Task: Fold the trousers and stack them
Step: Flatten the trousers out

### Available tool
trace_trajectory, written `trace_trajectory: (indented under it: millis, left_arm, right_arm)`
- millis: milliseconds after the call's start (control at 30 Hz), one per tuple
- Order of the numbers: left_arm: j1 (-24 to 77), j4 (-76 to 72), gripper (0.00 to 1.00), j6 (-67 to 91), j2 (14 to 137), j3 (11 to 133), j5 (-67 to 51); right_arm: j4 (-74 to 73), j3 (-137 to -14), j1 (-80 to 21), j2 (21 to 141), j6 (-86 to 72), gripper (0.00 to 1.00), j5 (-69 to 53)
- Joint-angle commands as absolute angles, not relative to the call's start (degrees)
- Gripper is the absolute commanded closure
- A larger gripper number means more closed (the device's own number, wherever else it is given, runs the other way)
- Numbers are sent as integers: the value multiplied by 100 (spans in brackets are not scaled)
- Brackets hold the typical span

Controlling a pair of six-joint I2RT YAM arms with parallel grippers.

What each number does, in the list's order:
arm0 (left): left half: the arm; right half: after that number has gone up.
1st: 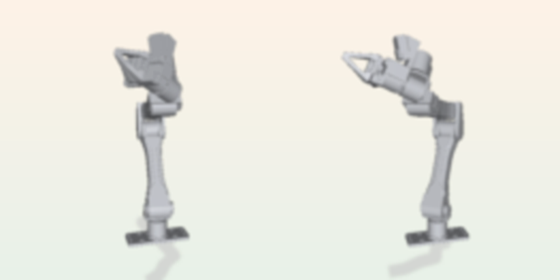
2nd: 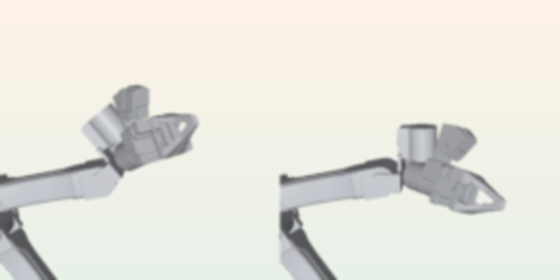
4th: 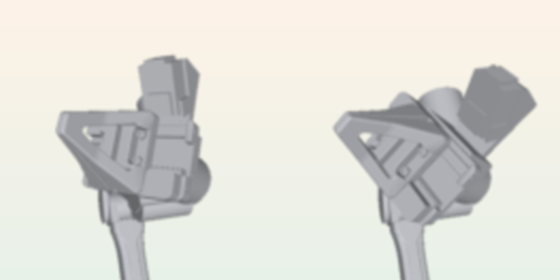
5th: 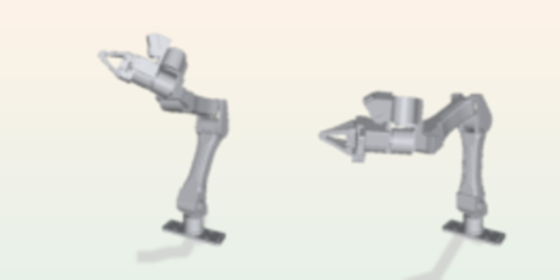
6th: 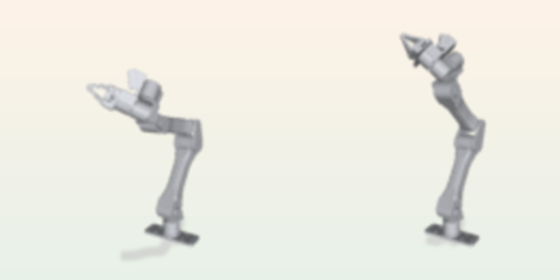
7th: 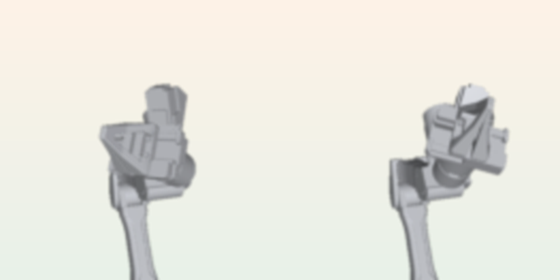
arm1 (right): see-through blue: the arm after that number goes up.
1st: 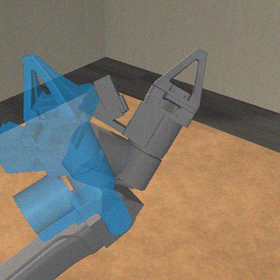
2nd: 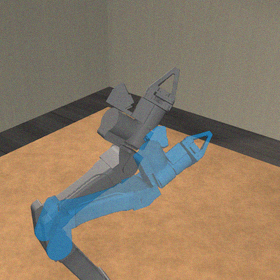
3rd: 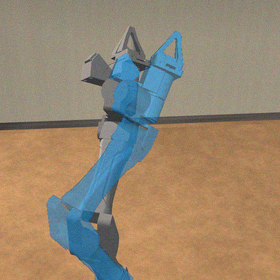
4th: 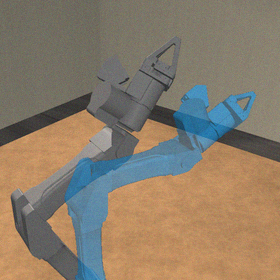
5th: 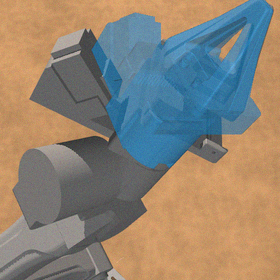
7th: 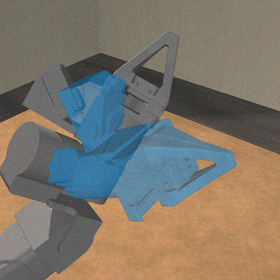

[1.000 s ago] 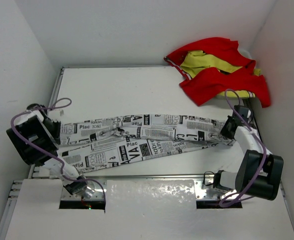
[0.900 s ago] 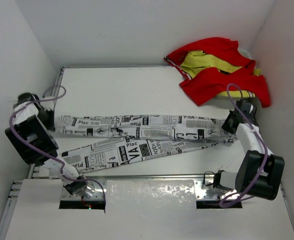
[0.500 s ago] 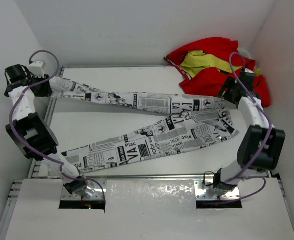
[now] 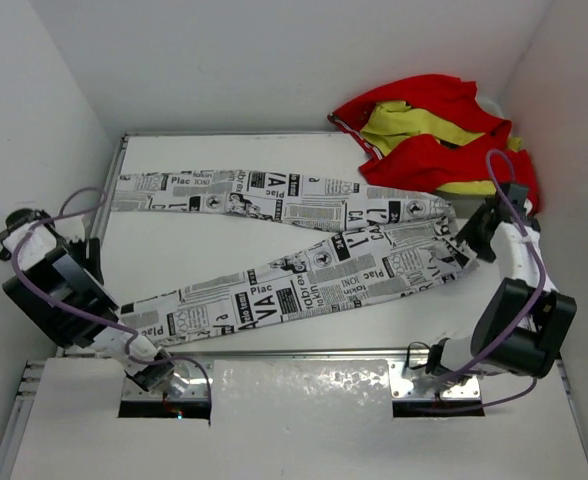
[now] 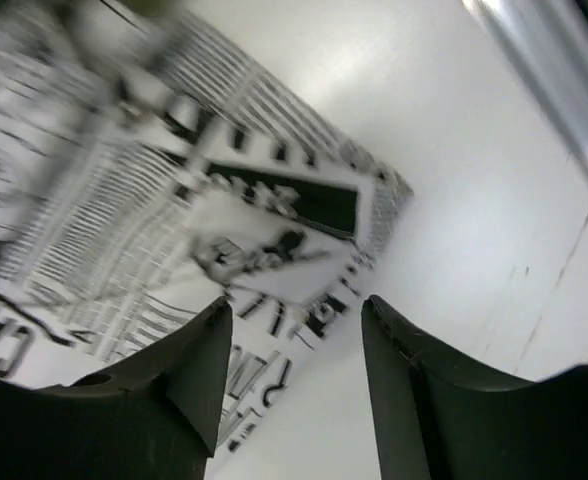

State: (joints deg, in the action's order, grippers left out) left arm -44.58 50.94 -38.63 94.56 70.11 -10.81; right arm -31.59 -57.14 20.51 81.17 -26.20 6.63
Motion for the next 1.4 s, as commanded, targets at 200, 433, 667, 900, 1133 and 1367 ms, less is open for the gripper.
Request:
trace_trajectory:
  millis: [200,433,667,900,1133,1367]
  left_arm:
    - [-5063,5064,27,-4667,8930,4879,-114]
    - [-5028,4404,27,-4246,9325,4623,-642]
    - [-4922,4263,100,-4245,9536,4474,-1221]
    - [-4922,4359,100,-4341,9711,5500,-1406]
    - [-4922,4632,100,-4693,10160,6574,-1178]
    - [-4913,4763,100,-5097,10362,6636,-895]
  right_arm:
    - [-2233,-4561,2575,8893,-3085,11,-246]
    - [-1468,-4650,2575,9509,-3322,33,-352]
    - [-1774,-3982,2566,9089,-3946,100,-64]
    - [-3531,-3261,2855,6965,-4341,100,1072]
    - [-4727,-3120,3383,6548,-4299,100,1703]
    - [-4993,-3955,3586,6863,-3657,97,2251]
